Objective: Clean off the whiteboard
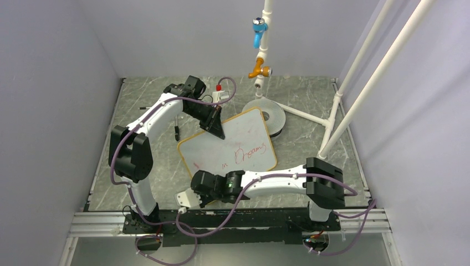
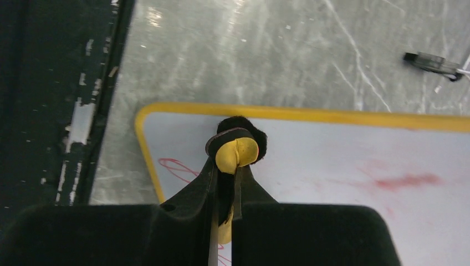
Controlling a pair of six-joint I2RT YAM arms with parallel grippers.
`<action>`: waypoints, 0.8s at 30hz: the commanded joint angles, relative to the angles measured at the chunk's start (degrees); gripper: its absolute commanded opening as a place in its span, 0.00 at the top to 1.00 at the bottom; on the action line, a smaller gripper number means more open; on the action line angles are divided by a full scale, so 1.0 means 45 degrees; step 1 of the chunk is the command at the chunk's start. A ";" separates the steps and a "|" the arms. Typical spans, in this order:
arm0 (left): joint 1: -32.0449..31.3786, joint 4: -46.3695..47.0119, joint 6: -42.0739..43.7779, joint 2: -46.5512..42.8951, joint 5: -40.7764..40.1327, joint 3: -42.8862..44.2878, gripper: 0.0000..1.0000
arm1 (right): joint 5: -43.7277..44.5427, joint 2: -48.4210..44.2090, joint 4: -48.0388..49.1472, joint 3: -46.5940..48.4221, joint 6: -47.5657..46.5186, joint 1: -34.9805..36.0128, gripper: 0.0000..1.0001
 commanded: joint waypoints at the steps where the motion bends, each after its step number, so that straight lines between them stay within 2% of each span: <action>1: -0.0171 -0.0303 -0.0087 -0.0206 0.1150 0.0482 1.00 | 0.0017 0.0694 -0.0354 -0.0090 0.0318 0.0155 1.00; 24: -0.0169 -0.0376 -0.0004 -0.0277 0.1153 0.0491 1.00 | -0.0026 0.0554 -0.1096 -0.0346 0.0184 0.0401 1.00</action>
